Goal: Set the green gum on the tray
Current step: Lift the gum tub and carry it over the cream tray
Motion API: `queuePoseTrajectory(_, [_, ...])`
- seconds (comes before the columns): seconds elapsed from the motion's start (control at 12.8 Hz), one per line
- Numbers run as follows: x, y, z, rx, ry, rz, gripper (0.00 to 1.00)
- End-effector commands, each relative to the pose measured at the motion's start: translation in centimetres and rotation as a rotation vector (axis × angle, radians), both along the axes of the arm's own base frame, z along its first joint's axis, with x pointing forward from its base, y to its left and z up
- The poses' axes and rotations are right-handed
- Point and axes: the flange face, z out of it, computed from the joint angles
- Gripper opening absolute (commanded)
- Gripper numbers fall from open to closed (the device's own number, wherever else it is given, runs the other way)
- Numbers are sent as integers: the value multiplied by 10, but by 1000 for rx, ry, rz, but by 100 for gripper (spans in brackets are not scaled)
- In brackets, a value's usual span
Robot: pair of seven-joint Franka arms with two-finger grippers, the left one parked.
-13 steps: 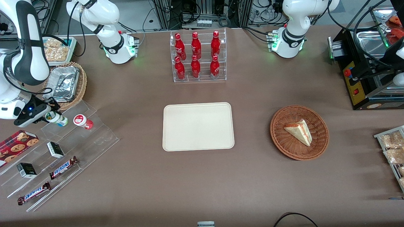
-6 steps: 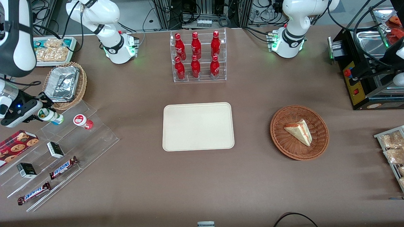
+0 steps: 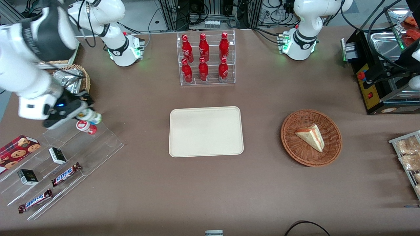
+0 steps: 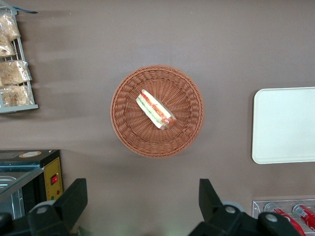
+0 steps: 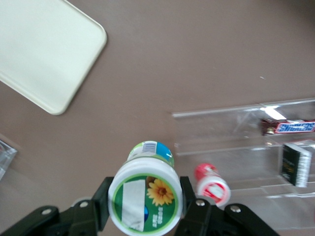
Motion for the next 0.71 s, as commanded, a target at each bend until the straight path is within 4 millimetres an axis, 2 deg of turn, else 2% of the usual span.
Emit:
queuePoseTrajectory(0.0, [3,70,-6,-15,27,-110,0])
queuePoseTrajectory(0.24, [2,177,-28,-46,30,-260,0])
queuePoseTrajectory(0.31, [0,206,-37,-56,31,-310,0])
queuePoseTrajectory(0.47, [-6,263,-64,-48,51,-421,0])
queuePoseTrajectory(0.63, [-8,300,-99,-26,36,-518,0])
